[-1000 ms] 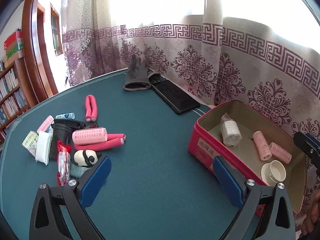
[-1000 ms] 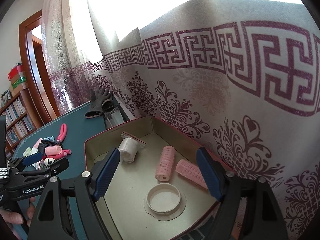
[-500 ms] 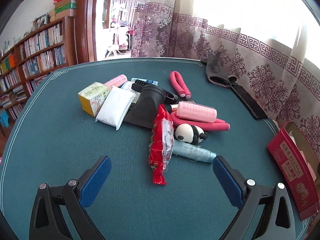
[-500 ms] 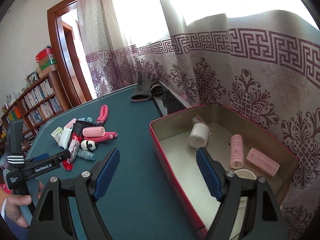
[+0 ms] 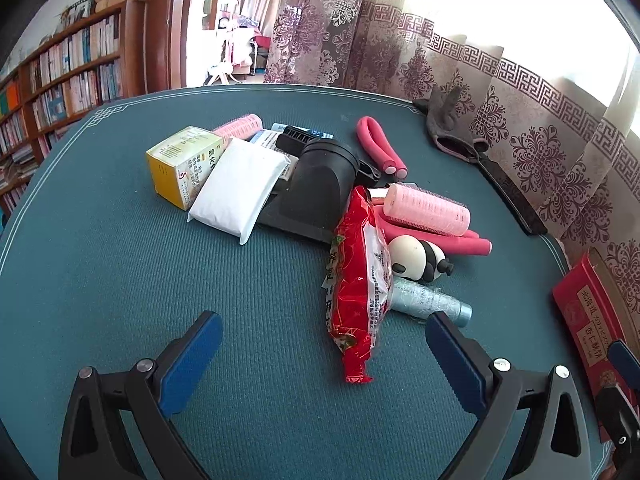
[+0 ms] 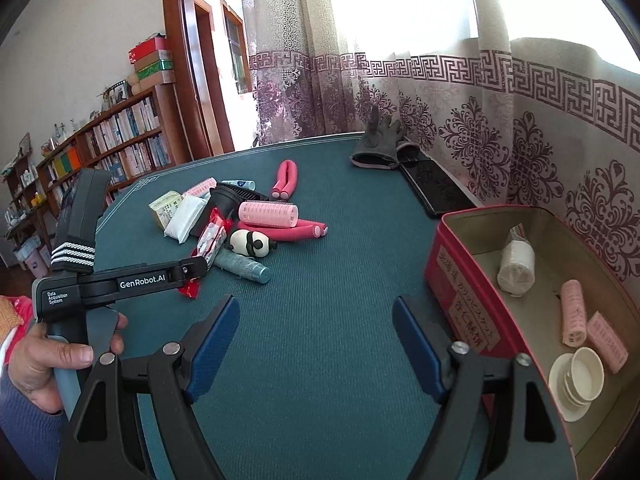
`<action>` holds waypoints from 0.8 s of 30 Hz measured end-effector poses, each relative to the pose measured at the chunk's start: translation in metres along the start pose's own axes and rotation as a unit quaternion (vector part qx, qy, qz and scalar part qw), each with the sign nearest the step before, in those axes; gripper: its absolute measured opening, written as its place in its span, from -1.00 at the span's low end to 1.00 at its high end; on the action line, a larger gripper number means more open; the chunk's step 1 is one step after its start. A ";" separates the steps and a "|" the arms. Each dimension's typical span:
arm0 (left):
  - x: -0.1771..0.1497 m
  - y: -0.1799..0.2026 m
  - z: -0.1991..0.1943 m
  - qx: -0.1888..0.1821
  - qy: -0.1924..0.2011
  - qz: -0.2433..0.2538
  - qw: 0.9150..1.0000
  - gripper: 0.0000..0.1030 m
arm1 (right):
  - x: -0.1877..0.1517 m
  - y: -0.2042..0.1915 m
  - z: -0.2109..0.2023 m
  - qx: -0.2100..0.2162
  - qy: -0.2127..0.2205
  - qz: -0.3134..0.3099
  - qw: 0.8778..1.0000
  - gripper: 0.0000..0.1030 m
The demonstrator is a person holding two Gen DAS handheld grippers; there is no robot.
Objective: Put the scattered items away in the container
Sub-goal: 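Grasp the red snack bag with the left gripper while the right grasps the blue-grey tube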
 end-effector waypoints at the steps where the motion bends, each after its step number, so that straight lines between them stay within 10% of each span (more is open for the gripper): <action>1: 0.004 -0.001 0.000 -0.007 -0.004 -0.002 1.000 0.99 | 0.001 -0.002 0.004 0.004 -0.004 -0.004 1.000 0.59; 11: 0.031 -0.009 0.006 -0.064 0.003 -0.064 0.996 0.99 | 0.003 -0.018 0.031 0.028 -0.034 -0.028 0.999 0.59; 19: 0.042 0.009 0.007 -0.056 0.049 0.006 0.997 0.99 | 0.007 -0.018 0.044 0.028 -0.046 -0.027 0.998 0.59; 23: 0.040 0.005 0.031 -0.056 0.006 0.015 0.998 -0.22 | 0.007 -0.019 0.049 0.024 -0.052 -0.030 0.998 0.59; 24: 0.040 0.003 0.035 -0.064 0.004 0.015 0.998 -0.27 | 0.008 -0.020 0.050 0.023 -0.053 -0.031 0.998 0.59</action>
Point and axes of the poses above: each gripper's, at about its wrist camera, not at the fingertips, and z roughly the way its jaws point, y to its right, x to its top, the point moved 2 cm from there along z, roughly the way its jaws point, and after that the axes turned 11 degrees about -y, right-handed, at the moved point
